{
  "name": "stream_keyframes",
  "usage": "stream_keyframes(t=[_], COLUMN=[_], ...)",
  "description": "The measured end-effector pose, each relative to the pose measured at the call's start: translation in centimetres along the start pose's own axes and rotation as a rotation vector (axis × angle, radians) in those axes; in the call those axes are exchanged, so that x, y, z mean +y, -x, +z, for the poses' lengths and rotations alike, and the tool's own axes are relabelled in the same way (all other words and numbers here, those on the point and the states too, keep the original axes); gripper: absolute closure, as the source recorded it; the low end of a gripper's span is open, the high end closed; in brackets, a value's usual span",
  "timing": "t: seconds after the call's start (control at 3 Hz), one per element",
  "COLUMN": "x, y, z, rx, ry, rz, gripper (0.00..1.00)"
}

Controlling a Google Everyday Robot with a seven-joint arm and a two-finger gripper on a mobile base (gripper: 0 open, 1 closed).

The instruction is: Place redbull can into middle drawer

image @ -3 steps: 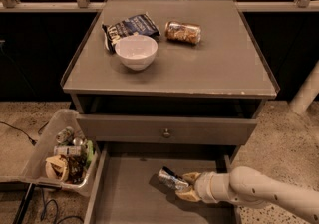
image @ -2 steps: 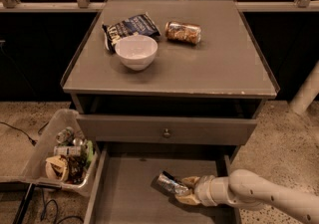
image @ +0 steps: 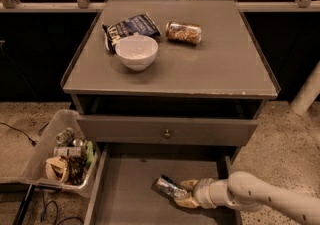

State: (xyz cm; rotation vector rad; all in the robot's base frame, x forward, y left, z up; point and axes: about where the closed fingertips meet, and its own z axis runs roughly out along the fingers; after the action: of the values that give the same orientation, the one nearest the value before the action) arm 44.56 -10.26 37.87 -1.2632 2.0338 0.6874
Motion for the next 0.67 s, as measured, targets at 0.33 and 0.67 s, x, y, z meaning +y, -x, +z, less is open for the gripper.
stream_keyframes(t=[0.33, 0.67], x=[0.0, 0.0], y=[0.0, 0.0], z=[0.0, 0.0], rx=[0.0, 0.0], ry=[0.0, 0.0], rz=[0.0, 0.0], gripper=[0.57, 0.36])
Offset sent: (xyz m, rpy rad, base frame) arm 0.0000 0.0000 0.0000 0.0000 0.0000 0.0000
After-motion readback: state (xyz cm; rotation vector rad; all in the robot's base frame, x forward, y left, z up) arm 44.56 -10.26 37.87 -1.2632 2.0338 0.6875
